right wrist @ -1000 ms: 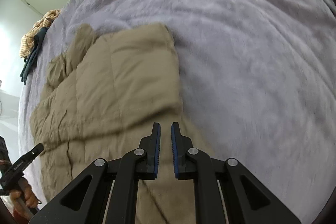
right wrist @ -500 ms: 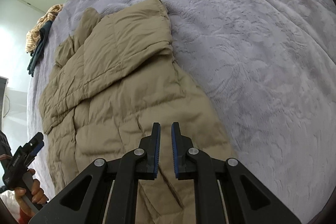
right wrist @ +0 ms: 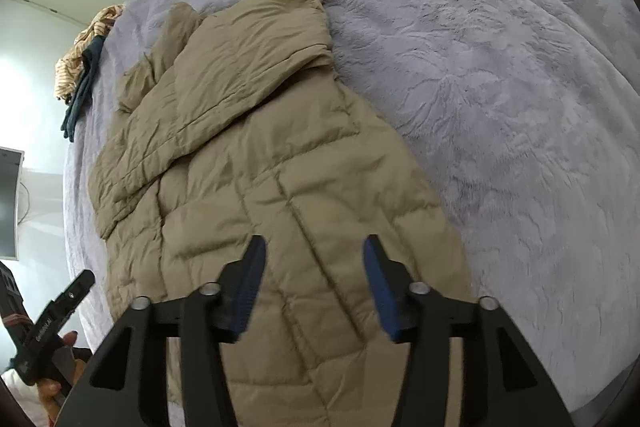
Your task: Fold large clothes
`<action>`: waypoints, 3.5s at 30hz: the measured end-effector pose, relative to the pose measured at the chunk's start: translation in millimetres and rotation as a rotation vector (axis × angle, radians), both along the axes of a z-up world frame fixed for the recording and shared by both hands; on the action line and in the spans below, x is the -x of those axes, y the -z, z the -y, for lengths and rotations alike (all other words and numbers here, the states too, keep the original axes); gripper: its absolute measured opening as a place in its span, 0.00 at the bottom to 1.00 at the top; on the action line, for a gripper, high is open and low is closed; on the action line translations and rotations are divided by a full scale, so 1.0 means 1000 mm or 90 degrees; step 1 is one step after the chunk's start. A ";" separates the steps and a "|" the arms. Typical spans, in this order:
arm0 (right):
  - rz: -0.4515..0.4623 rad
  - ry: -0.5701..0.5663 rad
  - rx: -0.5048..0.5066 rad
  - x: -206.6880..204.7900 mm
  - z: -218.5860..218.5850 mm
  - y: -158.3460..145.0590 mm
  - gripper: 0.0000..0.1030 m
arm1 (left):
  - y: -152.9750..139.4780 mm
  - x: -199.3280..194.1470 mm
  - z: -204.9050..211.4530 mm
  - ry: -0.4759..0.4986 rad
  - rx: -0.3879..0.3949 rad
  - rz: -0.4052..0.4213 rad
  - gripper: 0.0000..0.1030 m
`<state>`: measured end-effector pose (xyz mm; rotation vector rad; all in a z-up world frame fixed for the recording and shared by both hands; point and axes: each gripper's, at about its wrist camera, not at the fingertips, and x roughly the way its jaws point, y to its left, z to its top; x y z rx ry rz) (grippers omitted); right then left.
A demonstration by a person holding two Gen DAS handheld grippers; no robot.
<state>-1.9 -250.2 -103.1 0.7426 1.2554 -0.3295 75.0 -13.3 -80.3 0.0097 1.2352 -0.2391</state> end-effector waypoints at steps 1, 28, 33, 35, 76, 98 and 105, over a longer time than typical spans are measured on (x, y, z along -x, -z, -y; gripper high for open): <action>0.003 0.001 0.000 0.002 -0.003 -0.004 0.65 | -0.001 0.003 -0.002 -0.002 0.000 -0.003 0.92; 0.012 0.118 -0.046 0.086 -0.087 -0.016 0.90 | 0.029 0.096 -0.105 0.003 -0.033 -0.133 0.92; 0.023 0.171 -0.039 0.111 -0.094 -0.018 0.90 | 0.028 0.108 -0.138 -0.002 0.008 -0.146 0.91; 0.024 0.184 -0.037 0.120 -0.094 -0.017 0.90 | 0.028 0.112 -0.152 -0.011 0.042 -0.151 0.91; 0.116 0.451 -0.393 0.173 -0.060 0.086 0.65 | 0.127 0.112 -0.175 -0.214 0.411 -0.260 0.89; 0.230 0.145 -0.347 0.046 -0.010 -0.048 0.06 | -0.039 0.027 -0.149 -0.108 0.453 -0.011 0.11; 0.275 0.029 -0.309 -0.030 0.005 -0.095 0.06 | -0.079 -0.026 -0.139 -0.110 0.404 0.077 0.11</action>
